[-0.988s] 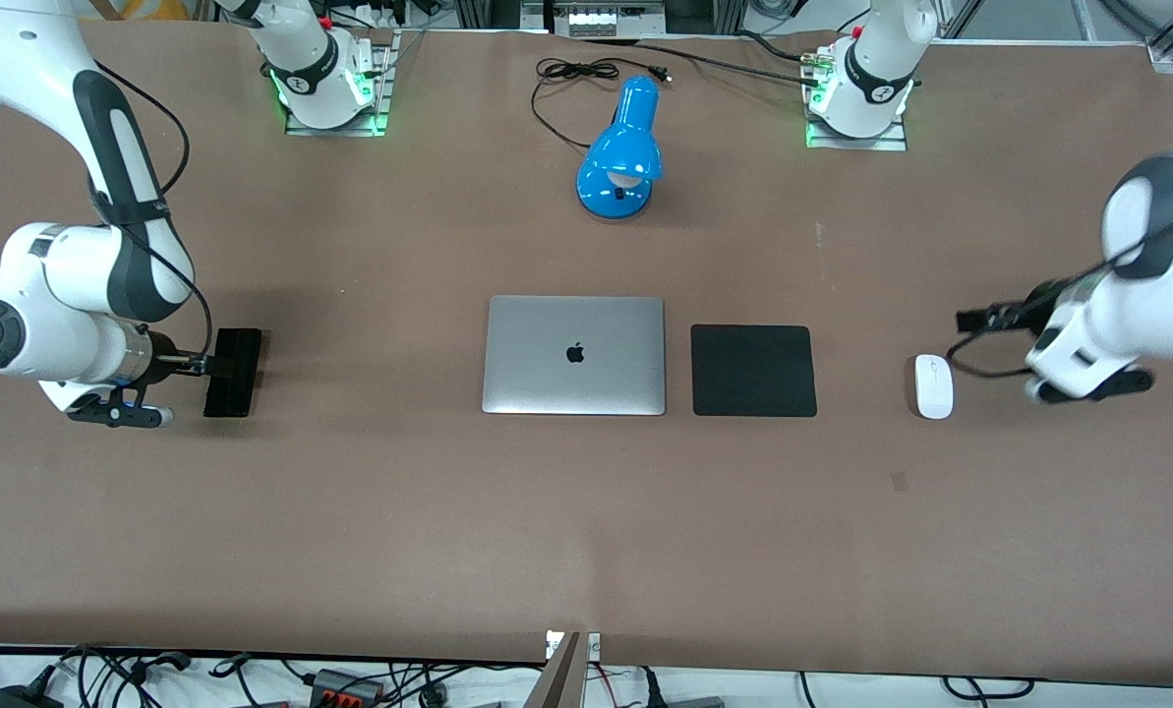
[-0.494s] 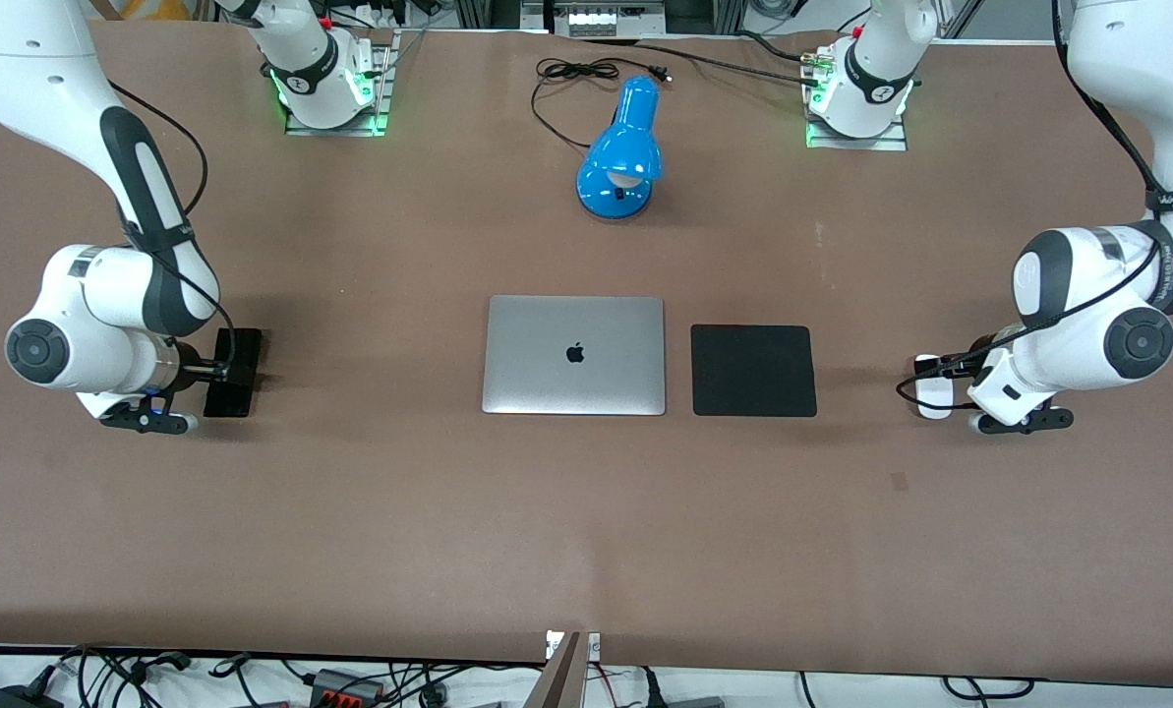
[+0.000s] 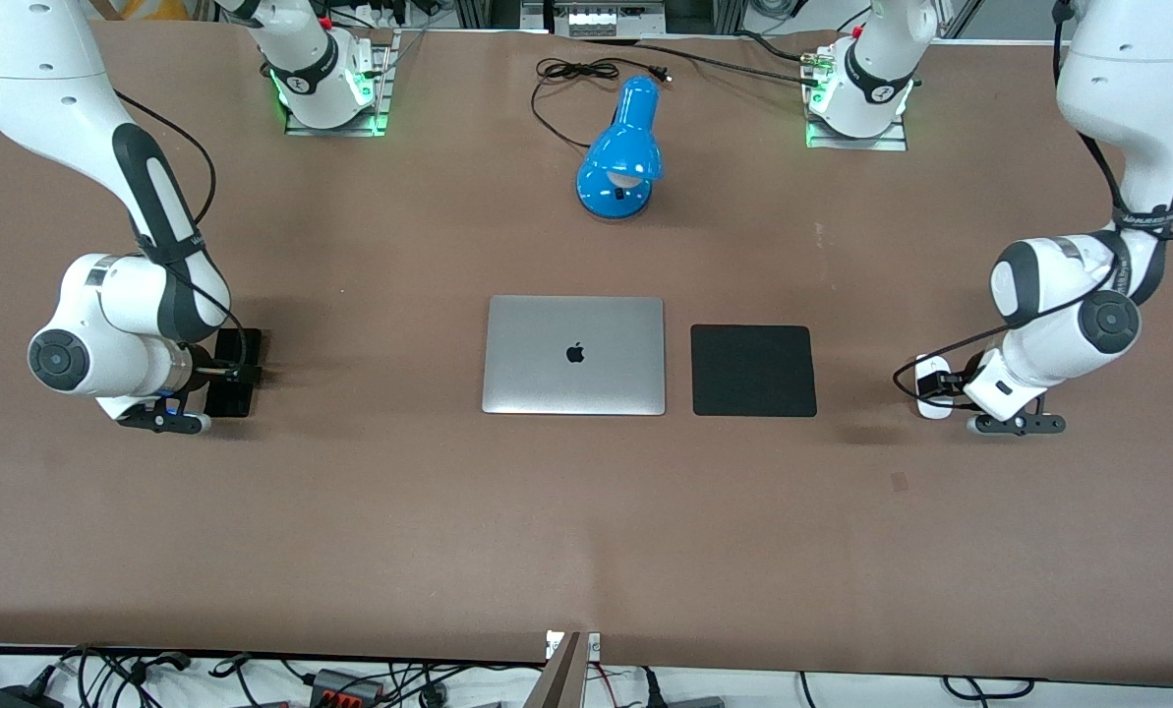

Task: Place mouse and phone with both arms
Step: 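Close the right gripper on the phone while the left gripper grasps the mouse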

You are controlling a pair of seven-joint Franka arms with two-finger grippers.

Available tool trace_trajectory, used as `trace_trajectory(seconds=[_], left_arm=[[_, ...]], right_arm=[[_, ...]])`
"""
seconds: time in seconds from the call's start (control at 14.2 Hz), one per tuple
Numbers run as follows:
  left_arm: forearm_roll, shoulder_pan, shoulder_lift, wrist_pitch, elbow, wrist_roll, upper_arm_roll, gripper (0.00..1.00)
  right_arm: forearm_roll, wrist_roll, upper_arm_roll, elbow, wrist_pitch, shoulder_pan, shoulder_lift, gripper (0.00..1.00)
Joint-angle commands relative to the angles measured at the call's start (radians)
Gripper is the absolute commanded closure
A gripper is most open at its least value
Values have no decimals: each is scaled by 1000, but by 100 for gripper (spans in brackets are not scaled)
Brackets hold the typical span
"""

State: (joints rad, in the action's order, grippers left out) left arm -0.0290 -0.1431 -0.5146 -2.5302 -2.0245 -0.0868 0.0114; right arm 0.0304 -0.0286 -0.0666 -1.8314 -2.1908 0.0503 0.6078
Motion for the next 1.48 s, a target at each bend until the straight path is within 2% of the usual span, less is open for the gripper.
trace_trajectory(seconds=[0.0,0.64,0.78,0.85,0.92,0.99,1.06,1.13,1.2,1.27,1.41], left_arm=[[-20,-7,11,-39,-43,-14,4,0],[-22,-4,7,-58,-56,-18,15,0],[-22,-1,-2,-108,-62,-40,15,0],[-22,-3,-14,-134,-71,-66,15,4],[-22,-3,-13,-156,-75,-83,15,14],[-22,-6,-9,-156,-79,-87,15,34],[-22,-6,-5,-153,-79,-90,15,50],[-22,-7,-5,-153,-79,-91,15,57],[-22,-6,2,-153,-77,-90,15,60],[-22,-6,14,-153,-77,-90,15,62],[-22,-3,47,-122,-68,-87,15,63]], right_arm=[[16,-7,5,-8,-7,10,0,0],[20,7,2,-3,-35,19,26,0],[31,7,2,-3,-35,19,29,0],[31,7,2,-3,-33,20,30,0],[31,7,2,-6,-30,20,30,0],[32,9,2,-6,-23,20,30,15],[31,10,2,-6,-20,20,30,34],[31,9,2,-6,-18,20,29,45],[31,9,2,-5,-15,19,26,51],[31,9,4,-3,-9,16,24,56],[31,10,4,3,11,13,18,59]])
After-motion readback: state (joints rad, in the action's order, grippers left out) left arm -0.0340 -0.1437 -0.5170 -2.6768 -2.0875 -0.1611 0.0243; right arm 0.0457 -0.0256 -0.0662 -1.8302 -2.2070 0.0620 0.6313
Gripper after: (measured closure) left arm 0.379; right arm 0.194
